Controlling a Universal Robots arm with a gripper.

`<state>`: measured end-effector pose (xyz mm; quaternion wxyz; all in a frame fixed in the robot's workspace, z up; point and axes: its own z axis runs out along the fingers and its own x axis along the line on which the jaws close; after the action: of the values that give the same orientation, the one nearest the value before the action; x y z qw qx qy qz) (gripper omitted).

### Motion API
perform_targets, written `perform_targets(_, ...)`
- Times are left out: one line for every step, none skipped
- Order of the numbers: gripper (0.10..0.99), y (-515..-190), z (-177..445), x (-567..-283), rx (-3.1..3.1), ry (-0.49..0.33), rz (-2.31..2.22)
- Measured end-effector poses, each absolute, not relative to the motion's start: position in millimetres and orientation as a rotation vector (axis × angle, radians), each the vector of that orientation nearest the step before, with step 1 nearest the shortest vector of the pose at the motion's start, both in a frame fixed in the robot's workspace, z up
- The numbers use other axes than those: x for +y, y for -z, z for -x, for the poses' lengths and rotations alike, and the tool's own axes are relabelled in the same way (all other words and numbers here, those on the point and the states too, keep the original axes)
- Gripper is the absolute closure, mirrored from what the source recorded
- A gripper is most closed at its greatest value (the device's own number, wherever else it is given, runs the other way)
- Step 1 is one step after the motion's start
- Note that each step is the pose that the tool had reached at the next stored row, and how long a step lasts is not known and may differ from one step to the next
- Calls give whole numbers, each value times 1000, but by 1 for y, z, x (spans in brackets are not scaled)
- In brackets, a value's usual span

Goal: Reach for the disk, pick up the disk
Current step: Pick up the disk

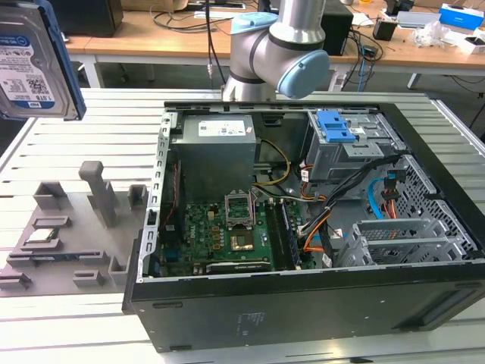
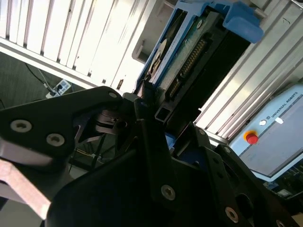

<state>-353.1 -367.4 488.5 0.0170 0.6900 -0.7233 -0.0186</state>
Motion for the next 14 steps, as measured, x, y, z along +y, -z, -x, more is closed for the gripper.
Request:
perform_targets(722,-490,353,-367,-2248,58,-2145)
perform_targets(722,-492,353,-367,-2248,58,-2145)
perform_targets(722,-494,353,-367,-2248,58,-2145)
perform_targets(722,-496,353,-367,-2248,58,-2145)
perform_targets(722,-499,353,-367,-2248,58,-2145)
perform_targets(722,-501,353,-367,-2248,58,-2145)
perform_targets(722,-503,353,-367,-2248,58,-2144)
perform_targets(722,-503,353,-367,-2248,58,-2144)
perform_targets(722,-503,353,-367,-2248,58,-2145)
perform_targets(722,-503,353,-367,-2248,58,-2145)
perform_targets(722,-503,353,-367,-2248,58,-2145)
perform_targets(722,-503,353,-367,-2248,58,-2144)
perform_targets(722,-503,353,-367,-2248,58,-2144)
perform_targets(722,-503,353,-367,-2248,58,-2144)
